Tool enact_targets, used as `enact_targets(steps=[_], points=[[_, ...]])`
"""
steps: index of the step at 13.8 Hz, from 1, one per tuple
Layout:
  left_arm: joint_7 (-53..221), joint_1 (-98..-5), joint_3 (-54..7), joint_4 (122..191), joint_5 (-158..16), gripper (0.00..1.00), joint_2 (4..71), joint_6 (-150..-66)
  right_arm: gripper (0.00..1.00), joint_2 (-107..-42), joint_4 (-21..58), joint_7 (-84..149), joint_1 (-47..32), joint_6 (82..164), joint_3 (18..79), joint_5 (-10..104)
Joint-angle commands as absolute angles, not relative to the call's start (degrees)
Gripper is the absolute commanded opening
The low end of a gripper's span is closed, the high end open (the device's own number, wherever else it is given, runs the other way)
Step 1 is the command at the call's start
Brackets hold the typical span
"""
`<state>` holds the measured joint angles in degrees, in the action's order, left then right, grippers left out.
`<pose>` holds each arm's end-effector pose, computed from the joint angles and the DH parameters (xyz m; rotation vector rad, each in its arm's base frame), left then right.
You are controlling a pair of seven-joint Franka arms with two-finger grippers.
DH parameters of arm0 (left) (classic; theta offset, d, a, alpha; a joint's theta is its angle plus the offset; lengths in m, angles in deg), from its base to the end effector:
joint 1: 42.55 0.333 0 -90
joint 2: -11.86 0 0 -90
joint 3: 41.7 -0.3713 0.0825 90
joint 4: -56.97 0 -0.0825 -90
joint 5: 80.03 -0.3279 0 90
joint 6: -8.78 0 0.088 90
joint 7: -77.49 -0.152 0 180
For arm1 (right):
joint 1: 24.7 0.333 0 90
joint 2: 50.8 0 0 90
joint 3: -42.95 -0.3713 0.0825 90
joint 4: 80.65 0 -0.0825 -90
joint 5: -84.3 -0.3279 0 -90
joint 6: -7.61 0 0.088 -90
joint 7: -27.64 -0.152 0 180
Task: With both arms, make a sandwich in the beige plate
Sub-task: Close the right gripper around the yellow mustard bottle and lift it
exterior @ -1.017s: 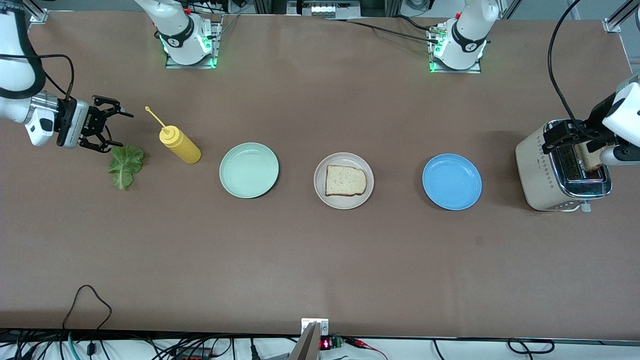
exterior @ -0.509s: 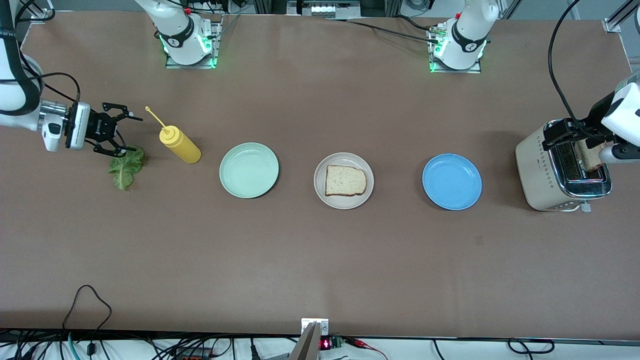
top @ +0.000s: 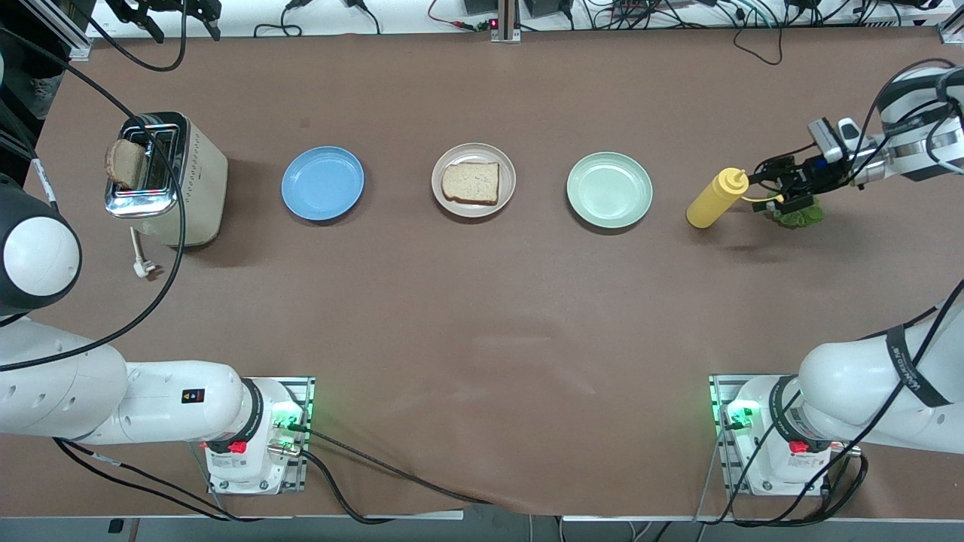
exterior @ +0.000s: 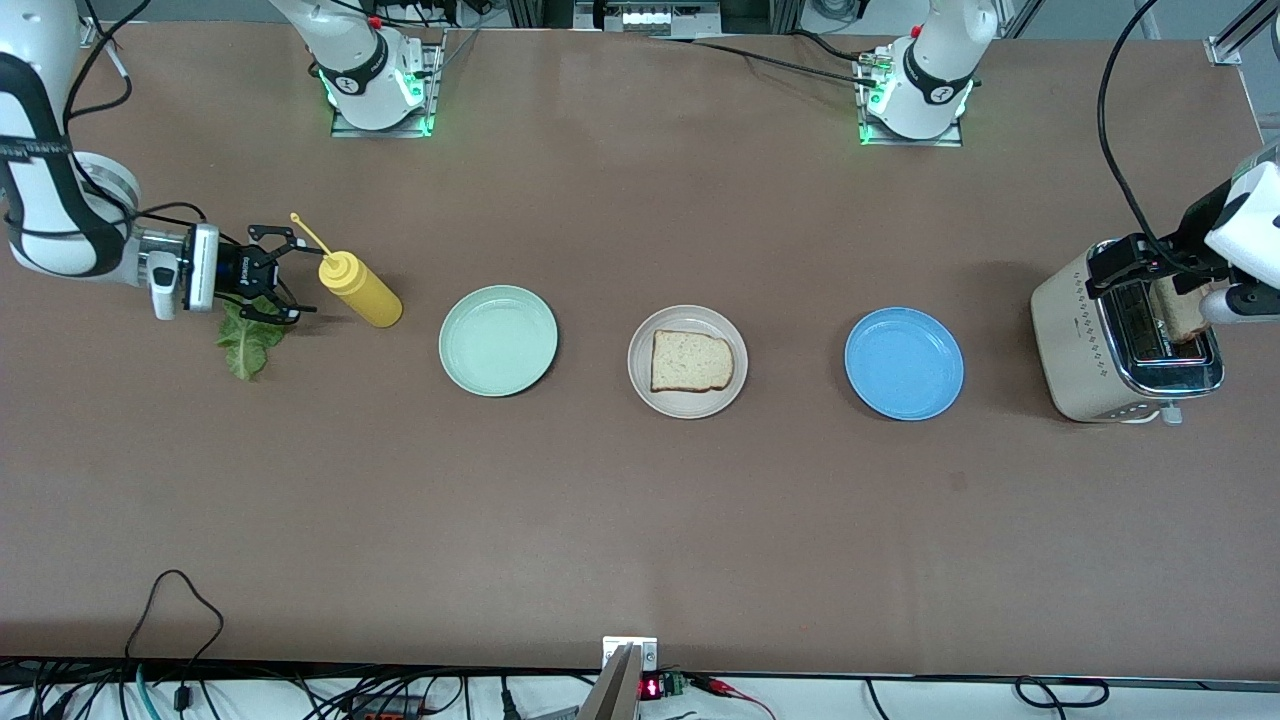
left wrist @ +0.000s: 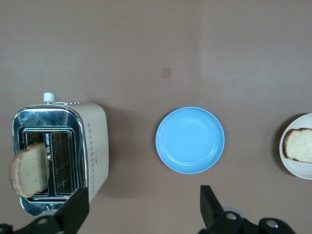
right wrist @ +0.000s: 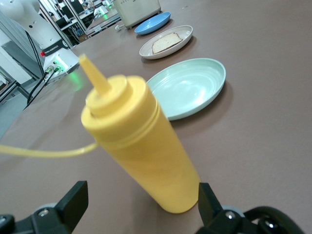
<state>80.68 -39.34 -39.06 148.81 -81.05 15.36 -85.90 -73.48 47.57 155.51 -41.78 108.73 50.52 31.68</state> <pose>0.5253 0.0086 0.5972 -3.1248 -0.1002 0.0174 0.4404 -0.0860 0.2534 -1.7872 -1.1946 -0.5924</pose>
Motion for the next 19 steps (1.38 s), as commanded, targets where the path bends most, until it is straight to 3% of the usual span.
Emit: enact_targets(steps=[1,7,19], points=[[80.47,-38.94,-39.06,150.31,-80.65,1.0,14.15,-86.49,1.0,-75.93,46.88,160.34,-43.68,107.63,49.98,29.64],[80.12,-38.94,-39.06,150.13,-80.56,1.0,14.23,-86.05,1.0,-81.56,41.79,167.02,-43.16,103.15,49.63,28.05],[80.29,-38.77,-39.06,148.91,-81.0,1.0,14.49,-84.74,1.0,-84.64,41.52,172.57,-39.91,102.79,48.05,22.26]])
